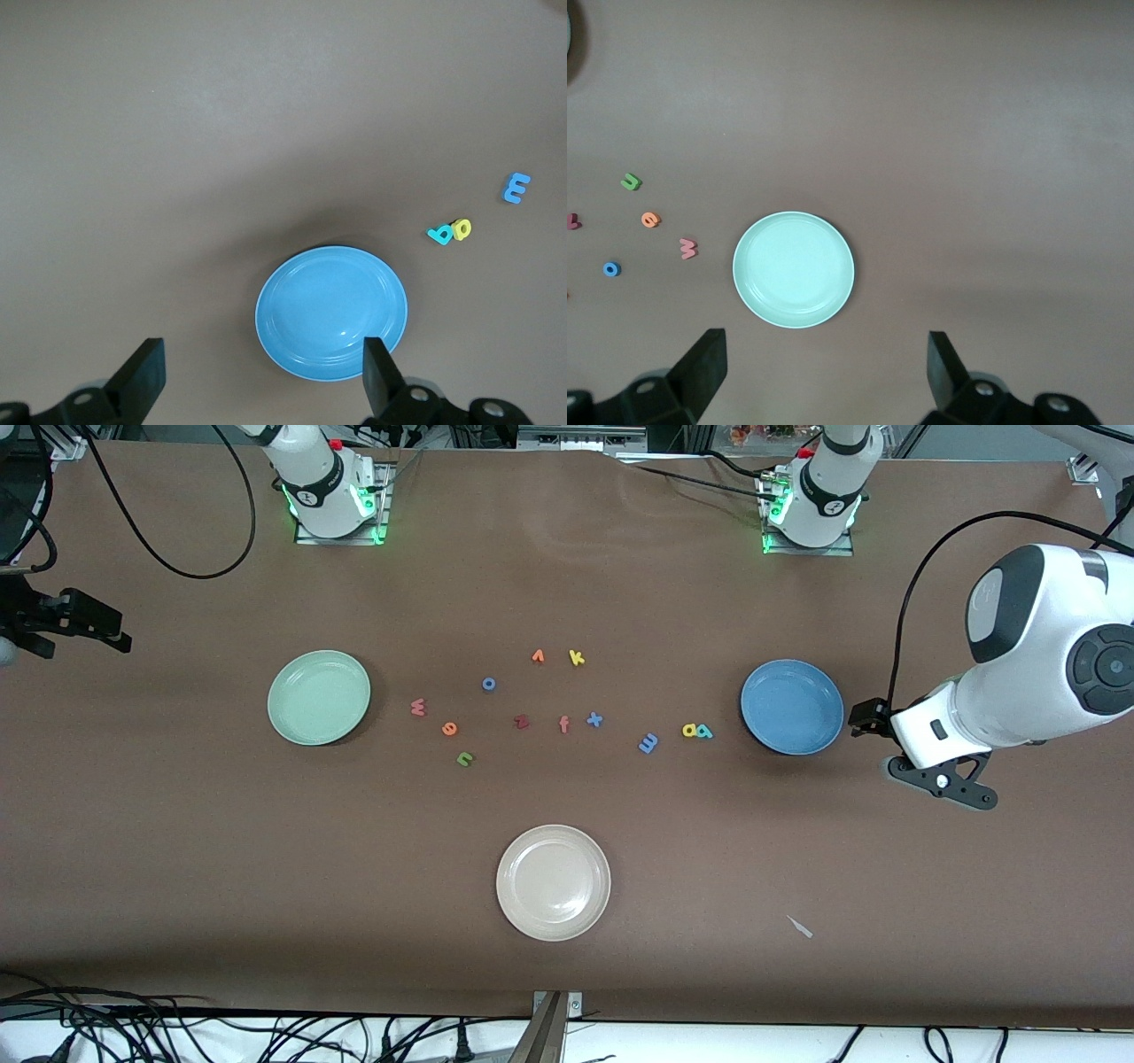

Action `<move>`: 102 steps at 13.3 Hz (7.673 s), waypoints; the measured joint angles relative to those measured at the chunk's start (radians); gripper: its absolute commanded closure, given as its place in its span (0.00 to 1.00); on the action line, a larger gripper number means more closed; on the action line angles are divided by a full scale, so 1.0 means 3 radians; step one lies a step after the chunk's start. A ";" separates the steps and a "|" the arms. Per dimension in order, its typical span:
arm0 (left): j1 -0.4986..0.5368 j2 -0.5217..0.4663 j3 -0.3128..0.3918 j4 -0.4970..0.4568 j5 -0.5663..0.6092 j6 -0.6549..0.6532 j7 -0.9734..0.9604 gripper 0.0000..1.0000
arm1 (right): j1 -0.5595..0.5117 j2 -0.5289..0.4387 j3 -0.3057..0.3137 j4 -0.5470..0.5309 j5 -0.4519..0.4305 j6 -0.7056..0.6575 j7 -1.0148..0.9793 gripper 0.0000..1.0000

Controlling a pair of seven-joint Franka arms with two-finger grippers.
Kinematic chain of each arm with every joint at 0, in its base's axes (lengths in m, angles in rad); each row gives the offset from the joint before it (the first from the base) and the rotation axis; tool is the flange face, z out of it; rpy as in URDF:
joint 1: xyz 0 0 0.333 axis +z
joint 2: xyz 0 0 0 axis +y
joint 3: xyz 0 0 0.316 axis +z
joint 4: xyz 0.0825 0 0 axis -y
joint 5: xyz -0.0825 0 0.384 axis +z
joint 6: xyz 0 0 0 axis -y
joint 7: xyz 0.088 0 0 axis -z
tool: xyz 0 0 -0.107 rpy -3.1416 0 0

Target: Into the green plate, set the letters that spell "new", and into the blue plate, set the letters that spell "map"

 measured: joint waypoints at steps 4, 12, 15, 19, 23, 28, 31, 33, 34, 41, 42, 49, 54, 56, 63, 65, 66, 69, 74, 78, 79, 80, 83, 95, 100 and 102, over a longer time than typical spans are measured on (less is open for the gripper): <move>0.0000 0.0000 -0.0001 0.0000 0.0000 0.0000 0.0000 0.02 | 0.0000 0.0000 0.0000 0.0004 0.0000 0.0003 0.0000 0.00; 0.0000 0.0000 -0.0005 0.0000 0.0000 0.0000 0.0000 0.01 | 0.0016 0.0000 0.0018 0.0005 -0.0001 0.0005 0.0000 0.00; 0.0000 0.0000 -0.0005 0.0000 0.0000 0.0000 0.0000 0.00 | 0.0016 0.0000 0.0018 0.0005 -0.0001 0.0005 0.0000 0.00; 0.0000 0.0000 -0.0005 0.0000 0.0000 0.0000 0.0000 0.00 | 0.0016 0.0000 0.0018 0.0005 -0.0001 0.0005 0.0000 0.00; 0.0000 0.0000 -0.0005 0.0000 0.0000 0.0000 0.0000 0.00 | 0.0016 0.0000 0.0018 0.0005 -0.0001 0.0005 0.0000 0.00; 0.0000 0.0002 -0.0005 -0.0001 0.0000 0.0000 0.0000 0.00 | 0.0016 0.0000 0.0018 0.0005 -0.0001 0.0005 0.0000 0.00; 0.0000 0.0004 -0.0005 -0.0008 0.0000 0.0000 0.0000 0.00 | 0.0016 0.0000 0.0018 0.0005 -0.0001 0.0005 0.0000 0.00; 0.0000 0.0005 -0.0005 -0.0016 0.0000 0.0000 0.0000 0.00 | 0.0016 0.0000 0.0018 0.0005 -0.0001 0.0005 0.0000 0.00; 0.0000 0.0005 -0.0005 -0.0019 0.0000 0.0000 0.0000 0.00 | 0.0016 0.0000 0.0018 0.0005 -0.0001 0.0005 0.0000 0.00; 0.0000 0.0005 -0.0010 -0.0023 0.0000 0.0000 0.0000 0.00 | 0.0016 0.0000 0.0018 0.0005 -0.0001 0.0005 0.0000 0.00; 0.0000 0.0005 -0.0011 -0.0023 0.0000 0.0000 0.0000 0.00 | 0.0016 0.0000 0.0018 0.0005 -0.0001 0.0005 0.0000 0.00; 0.0000 0.0005 -0.0011 -0.0025 0.0000 0.0000 -0.0005 0.00 | 0.0016 0.0000 0.0017 0.0005 -0.0001 0.0001 0.0000 0.00; 0.0000 0.0005 -0.0014 -0.0025 0.0000 0.0000 -0.0005 0.00 | 0.0021 -0.0005 0.0030 0.0005 -0.0001 0.0001 0.0000 0.00; 0.0000 0.0005 -0.0014 -0.0025 0.0000 0.0000 -0.0005 0.00 | 0.0022 -0.0006 0.0032 0.0005 -0.0001 -0.0022 0.0000 0.00; 0.0000 0.0005 -0.0017 -0.0030 0.0000 0.0000 -0.0005 0.00 | 0.0025 -0.0006 0.0042 0.0005 -0.0001 -0.0069 0.0000 0.00; 0.0000 0.0010 -0.0017 -0.0033 0.0000 0.0000 -0.0005 0.00 | 0.0025 -0.0006 0.0042 0.0005 -0.0001 -0.0069 0.0000 0.00; 0.0000 0.0014 -0.0017 -0.0033 0.0000 0.0000 -0.0005 0.00 | 0.0026 -0.0006 0.0043 0.0005 -0.0001 -0.0070 0.0000 0.00; 0.0000 0.0024 -0.0017 -0.0033 0.0000 0.0000 -0.0005 0.00 | 0.0026 -0.0006 0.0043 0.0005 -0.0001 -0.0074 0.0000 0.00; 0.0000 0.0026 -0.0017 -0.0033 0.0000 0.0000 -0.0005 0.00 | 0.0026 -0.0006 0.0043 0.0005 -0.0001 -0.0076 0.0000 0.00; 0.0000 0.0027 -0.0022 -0.0033 0.0000 0.0000 -0.0005 0.00 | 0.0026 -0.0006 0.0043 0.0005 -0.0001 -0.0079 0.0000 0.00; 0.0000 0.0027 -0.0023 -0.0033 0.0000 0.0000 -0.0005 0.00 | 0.0026 -0.0006 0.0043 0.0005 -0.0001 -0.0079 0.0000 0.00; 0.0000 0.0028 -0.0025 -0.0033 0.0000 0.0000 -0.0006 0.00 | 0.0026 -0.0006 0.0043 0.0005 -0.0001 -0.0079 0.0000 0.00; -0.0002 0.0029 -0.0028 -0.0033 0.0000 0.0000 -0.0009 0.00 | 0.0026 -0.0007 0.0043 0.0005 -0.0001 -0.0079 0.0000 0.00; -0.0050 0.0035 -0.0033 -0.0033 0.0000 0.0000 -0.0083 0.00 | 0.0026 -0.0021 0.0041 0.0005 -0.0001 -0.0086 0.0000 0.00; -0.0050 0.0055 -0.0033 -0.0033 0.0000 0.0000 -0.0085 0.00 | 0.0036 -0.0021 0.0135 0.0005 -0.0001 -0.0092 0.0051 0.00; -0.0050 0.0063 -0.0033 -0.0033 0.0000 0.0000 -0.0085 0.00 | 0.0061 -0.0017 0.0184 0.0004 -0.0001 -0.0118 0.0104 0.00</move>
